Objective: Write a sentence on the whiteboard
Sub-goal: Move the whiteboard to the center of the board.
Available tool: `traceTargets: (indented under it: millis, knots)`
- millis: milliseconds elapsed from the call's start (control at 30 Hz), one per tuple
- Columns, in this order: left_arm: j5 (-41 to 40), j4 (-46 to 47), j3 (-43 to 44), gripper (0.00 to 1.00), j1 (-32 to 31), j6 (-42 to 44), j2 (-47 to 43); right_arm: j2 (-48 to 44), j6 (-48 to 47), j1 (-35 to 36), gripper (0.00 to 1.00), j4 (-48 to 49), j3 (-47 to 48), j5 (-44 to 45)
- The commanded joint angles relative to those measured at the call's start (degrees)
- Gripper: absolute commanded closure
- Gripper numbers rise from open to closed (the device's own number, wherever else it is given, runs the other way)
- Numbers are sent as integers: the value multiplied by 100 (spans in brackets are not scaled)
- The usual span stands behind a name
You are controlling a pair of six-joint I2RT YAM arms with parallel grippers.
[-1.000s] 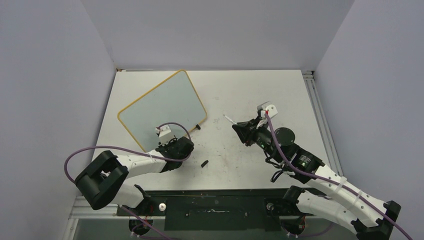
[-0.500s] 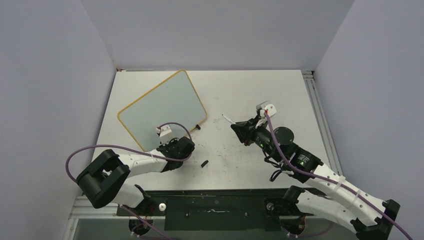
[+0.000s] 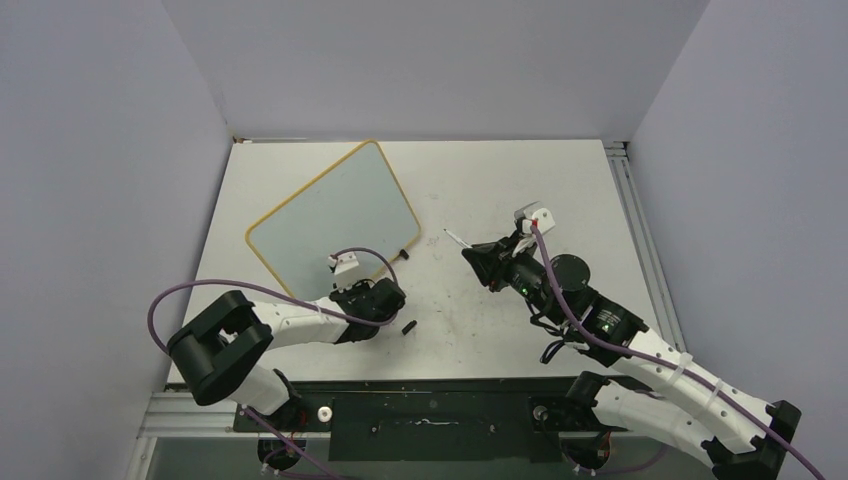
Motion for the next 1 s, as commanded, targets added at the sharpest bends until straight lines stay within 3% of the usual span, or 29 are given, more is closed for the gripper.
traceTargets:
  millis: [0, 967]
  knots:
    - [211, 86, 373, 99, -298, -158, 31, -148, 94, -17, 95, 303, 124, 39]
    - [219, -33, 899, 100, -1242, -249, 556, -148, 158, -23, 95, 364, 106, 120]
